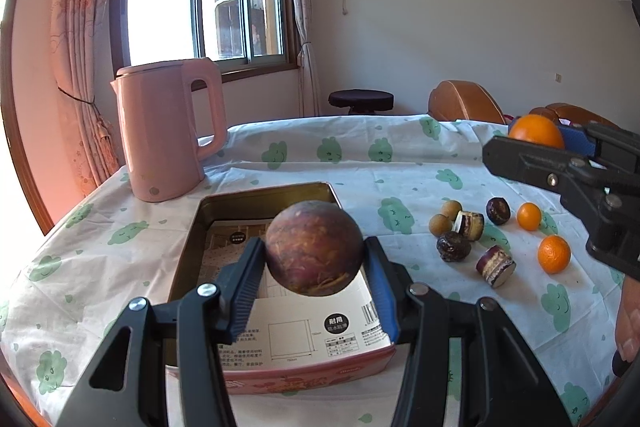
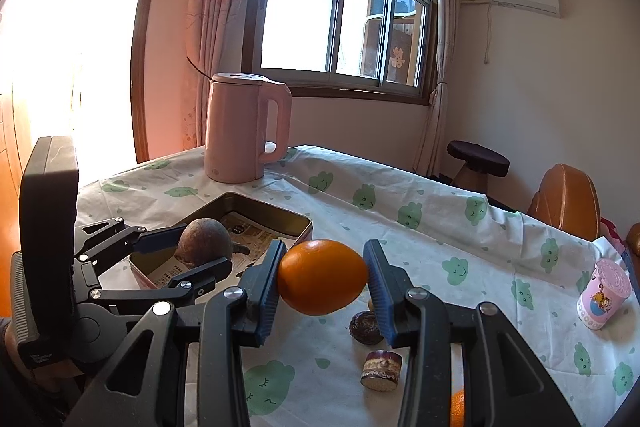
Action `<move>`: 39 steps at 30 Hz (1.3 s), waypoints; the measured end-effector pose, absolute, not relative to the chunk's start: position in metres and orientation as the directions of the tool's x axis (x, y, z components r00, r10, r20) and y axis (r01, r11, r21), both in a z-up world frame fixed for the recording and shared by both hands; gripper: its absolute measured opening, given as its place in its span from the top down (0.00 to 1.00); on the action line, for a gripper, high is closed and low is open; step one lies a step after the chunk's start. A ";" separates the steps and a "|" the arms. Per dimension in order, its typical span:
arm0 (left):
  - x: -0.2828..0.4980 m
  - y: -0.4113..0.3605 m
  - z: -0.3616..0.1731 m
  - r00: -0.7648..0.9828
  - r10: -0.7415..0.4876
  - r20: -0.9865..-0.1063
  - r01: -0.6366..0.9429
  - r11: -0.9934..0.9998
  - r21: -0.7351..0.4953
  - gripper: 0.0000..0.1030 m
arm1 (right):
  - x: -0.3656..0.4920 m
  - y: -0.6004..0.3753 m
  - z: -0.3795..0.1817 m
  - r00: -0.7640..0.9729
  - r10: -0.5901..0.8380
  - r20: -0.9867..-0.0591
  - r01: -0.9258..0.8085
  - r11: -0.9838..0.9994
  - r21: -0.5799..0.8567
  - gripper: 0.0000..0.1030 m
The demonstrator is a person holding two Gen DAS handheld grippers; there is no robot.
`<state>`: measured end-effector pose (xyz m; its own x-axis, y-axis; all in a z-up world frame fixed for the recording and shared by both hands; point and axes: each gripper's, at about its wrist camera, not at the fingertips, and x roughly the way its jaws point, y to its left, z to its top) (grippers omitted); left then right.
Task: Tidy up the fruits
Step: 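Carry the brown-red fruit and the orange over the tin box with both tools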
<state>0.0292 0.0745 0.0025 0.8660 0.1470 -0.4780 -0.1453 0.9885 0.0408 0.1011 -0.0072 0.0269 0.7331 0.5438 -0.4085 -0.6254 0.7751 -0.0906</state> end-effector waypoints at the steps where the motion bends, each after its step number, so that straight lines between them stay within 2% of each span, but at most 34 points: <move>1: 0.030 0.076 0.003 0.866 0.150 -0.478 -0.148 0.988 0.042 0.49 | 0.102 -0.006 0.028 0.732 0.545 -0.408 -0.627 0.774 -0.092 0.59; 26: 0.054 0.119 -0.002 0.830 0.210 -0.517 -0.204 0.977 0.070 0.49 | 0.131 0.043 0.027 0.693 0.574 -0.437 -0.667 0.740 -0.085 0.59; 39: 0.071 0.138 -0.010 0.800 0.210 -0.562 -0.209 0.976 0.067 0.49 | 0.153 0.063 0.005 0.650 0.593 -0.474 -0.679 0.734 -0.012 0.59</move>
